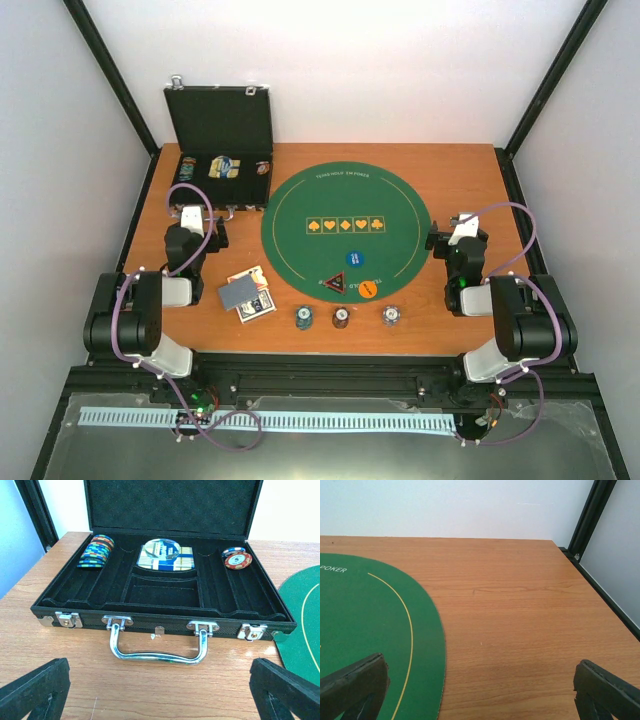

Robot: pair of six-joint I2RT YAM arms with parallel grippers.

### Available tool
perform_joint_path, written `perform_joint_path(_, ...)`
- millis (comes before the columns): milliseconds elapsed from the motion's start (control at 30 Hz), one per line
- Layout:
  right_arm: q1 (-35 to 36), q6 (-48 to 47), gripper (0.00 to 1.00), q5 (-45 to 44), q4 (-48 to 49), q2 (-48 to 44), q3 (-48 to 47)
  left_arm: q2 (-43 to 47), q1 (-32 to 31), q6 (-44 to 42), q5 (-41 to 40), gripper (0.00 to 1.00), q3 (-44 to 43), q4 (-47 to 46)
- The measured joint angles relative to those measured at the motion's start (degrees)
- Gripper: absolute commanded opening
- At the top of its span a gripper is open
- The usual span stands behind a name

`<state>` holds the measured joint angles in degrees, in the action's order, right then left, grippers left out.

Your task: Distribute texas hold em gaming equipment

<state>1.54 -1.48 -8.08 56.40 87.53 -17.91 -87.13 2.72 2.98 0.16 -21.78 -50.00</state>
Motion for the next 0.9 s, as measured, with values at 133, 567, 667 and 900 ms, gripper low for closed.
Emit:
perform_joint_path(133, 0.0, 0.0, 1.0, 0.0, 0.0, 0.0, 0.0, 0.0, 0.0, 0.0, 0.0, 1.0, 0.0, 0.0)
perform_joint_path(567, -0.2, 0.0, 1.0, 0.7, 0.0, 0.0, 0.0, 0.0, 0.0, 0.0, 0.0, 1.0, -0.2, 1.2)
perform_joint_path(667, -0.3, 1.3, 1.0, -1.6, -5.5, -1.3, -1.6, 1.1, 0.2, -0.2, 0.7, 1.0, -3.6, 9.7)
perform_joint_path(900, -0.9, 10.5, 1.0, -12.4, -43.6, -0.5, -34.8, 2.1, 1.7, -4.2, 8.3, 1.0, -29.9, 40.3)
